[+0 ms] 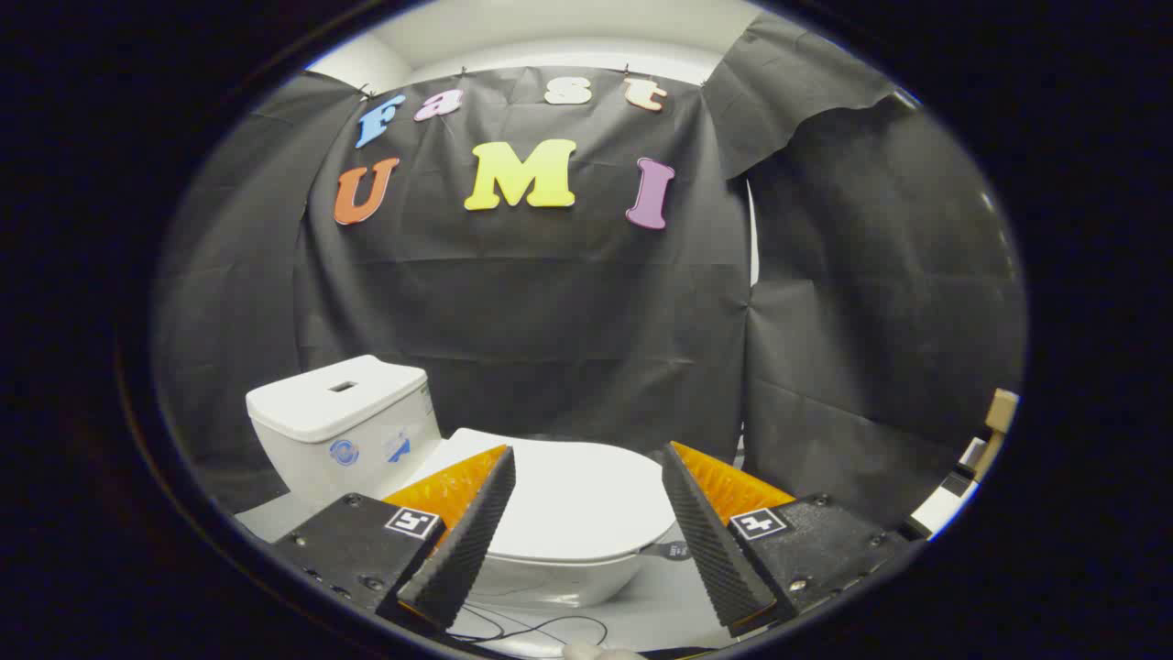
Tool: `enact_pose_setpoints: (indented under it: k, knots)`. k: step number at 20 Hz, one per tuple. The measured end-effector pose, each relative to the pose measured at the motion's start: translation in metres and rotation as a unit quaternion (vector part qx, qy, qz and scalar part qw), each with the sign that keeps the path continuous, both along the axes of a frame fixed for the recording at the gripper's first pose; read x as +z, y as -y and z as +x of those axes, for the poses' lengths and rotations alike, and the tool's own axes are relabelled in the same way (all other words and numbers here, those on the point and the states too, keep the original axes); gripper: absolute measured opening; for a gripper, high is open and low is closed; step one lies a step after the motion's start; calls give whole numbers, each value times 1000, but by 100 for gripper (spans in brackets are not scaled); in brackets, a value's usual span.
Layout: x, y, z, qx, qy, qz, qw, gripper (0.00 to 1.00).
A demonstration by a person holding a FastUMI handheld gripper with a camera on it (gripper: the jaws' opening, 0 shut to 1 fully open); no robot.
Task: Open the toilet lid.
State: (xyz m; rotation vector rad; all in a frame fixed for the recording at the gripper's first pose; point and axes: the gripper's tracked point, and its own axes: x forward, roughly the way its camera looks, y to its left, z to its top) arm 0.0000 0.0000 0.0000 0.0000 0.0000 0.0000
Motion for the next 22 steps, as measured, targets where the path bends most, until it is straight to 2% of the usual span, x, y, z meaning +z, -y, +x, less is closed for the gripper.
enact_pose_setpoints:
  k: [18,22]
  knots:
    - [6,-5,9,13,-3,2,1000,100]
    - [14,-4,23,31,-3,31,999,100]
